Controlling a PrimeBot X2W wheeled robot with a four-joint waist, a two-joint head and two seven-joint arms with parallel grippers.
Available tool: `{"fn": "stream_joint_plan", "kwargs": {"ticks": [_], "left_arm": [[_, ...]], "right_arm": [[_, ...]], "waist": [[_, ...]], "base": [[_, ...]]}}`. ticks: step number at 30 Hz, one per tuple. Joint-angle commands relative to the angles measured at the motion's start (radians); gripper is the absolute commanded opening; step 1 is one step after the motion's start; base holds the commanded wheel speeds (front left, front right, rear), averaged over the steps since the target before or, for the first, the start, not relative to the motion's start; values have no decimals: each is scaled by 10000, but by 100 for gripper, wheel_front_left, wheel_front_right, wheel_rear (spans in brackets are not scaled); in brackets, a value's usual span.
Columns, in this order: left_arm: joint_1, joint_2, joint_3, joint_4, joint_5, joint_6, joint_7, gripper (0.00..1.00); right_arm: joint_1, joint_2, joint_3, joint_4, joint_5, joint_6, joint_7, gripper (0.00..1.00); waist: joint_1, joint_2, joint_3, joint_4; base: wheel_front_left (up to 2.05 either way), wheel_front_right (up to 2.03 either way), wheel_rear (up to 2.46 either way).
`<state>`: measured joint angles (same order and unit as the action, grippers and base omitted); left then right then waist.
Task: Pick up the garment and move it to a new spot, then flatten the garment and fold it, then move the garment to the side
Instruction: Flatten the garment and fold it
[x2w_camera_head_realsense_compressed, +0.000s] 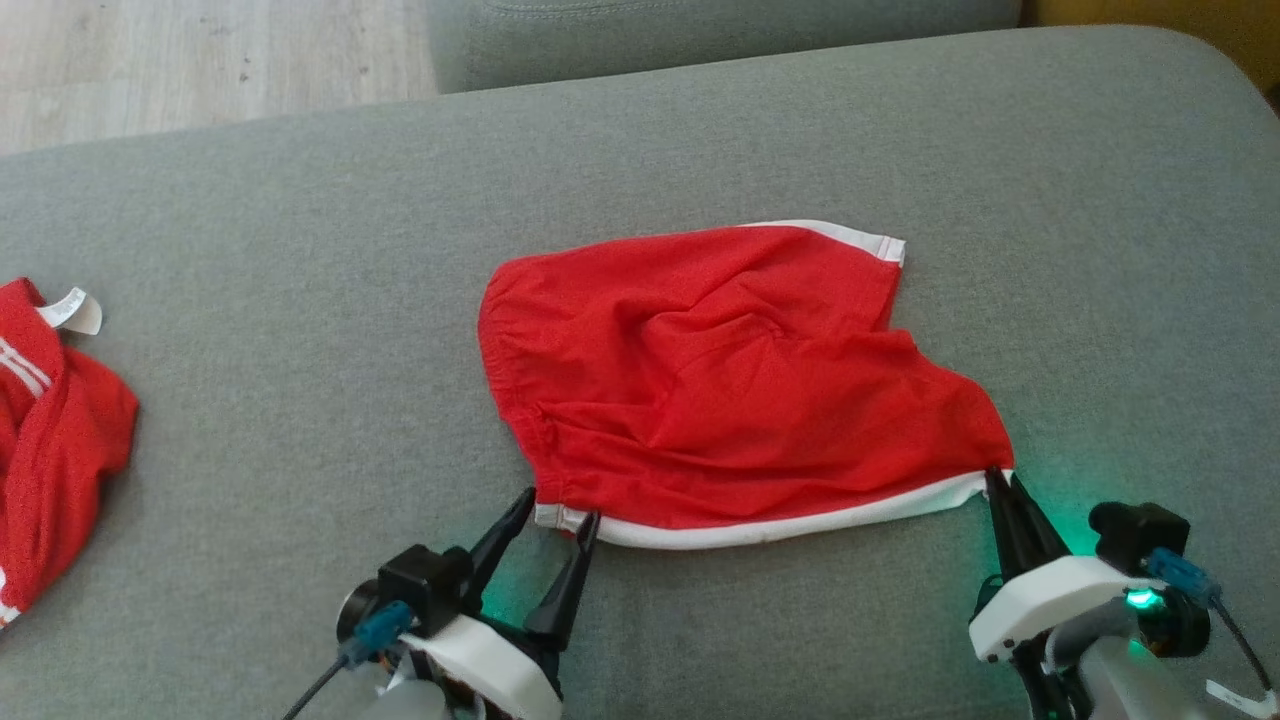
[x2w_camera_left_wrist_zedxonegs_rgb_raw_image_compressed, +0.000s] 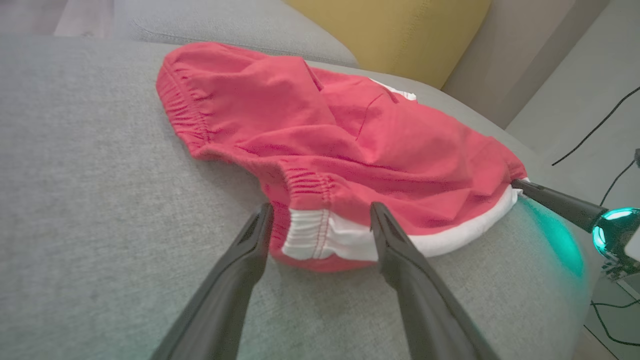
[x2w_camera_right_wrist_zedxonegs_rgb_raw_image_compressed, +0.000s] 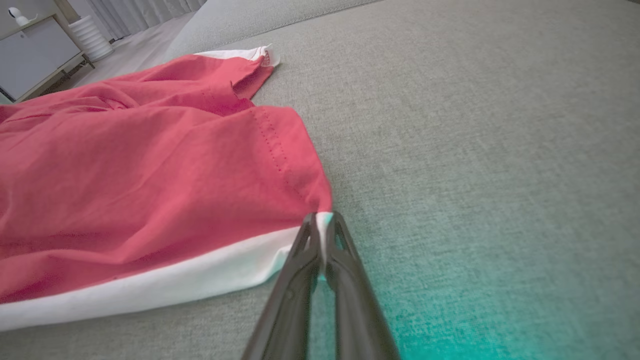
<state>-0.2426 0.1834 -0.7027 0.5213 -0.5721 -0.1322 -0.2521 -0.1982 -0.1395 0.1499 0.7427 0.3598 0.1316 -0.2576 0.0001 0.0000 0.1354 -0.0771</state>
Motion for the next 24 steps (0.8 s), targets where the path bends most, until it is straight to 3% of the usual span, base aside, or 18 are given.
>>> {"fn": "stream_joint_plan", "kwargs": {"ticks": [1, 3, 4, 5, 7, 17, 24], "left_arm": [[-420, 226, 84, -178, -180, 16, -97, 100], [-473, 279, -81, -139, -346, 16, -97, 100], [-500, 301, -144, -123, -412, 16, -97, 92], [-529, 319, -201, -117, -471, 16, -97, 56], [-578, 353, -297, -138, -557, 16, -97, 0], [-274, 668, -300, -1036, -535, 16, -97, 0], [-907, 1483, 261, -2634, -276, 16, -97, 0]], "right_arm": [[-297, -64, 221, -295, 25, -9, -41, 0], [-302, -57, 228, -323, 35, -9, -41, 0], [-302, -55, 229, -338, 40, -9, -41, 0], [-301, -53, 226, -353, 48, -9, -41, 0], [-299, -48, 214, -384, 75, -9, -41, 0], [-194, 201, 174, -1416, 720, -9, -41, 0], [-732, 262, 266, -3028, 2299, -9, -41, 0]], "waist": [[-1, 0, 31, -20], [-1, 0, 49, -28], [-1, 0, 62, -25], [-1, 0, 70, -18], [-1, 0, 71, 12], [-1, 0, -660, 334], [-1, 0, -1478, 631]], "base": [[0, 0, 0], [0, 0, 0], [0, 0, 0], [0, 0, 0], [0, 0, 0], [0, 0, 0], [0, 0, 0]]}}
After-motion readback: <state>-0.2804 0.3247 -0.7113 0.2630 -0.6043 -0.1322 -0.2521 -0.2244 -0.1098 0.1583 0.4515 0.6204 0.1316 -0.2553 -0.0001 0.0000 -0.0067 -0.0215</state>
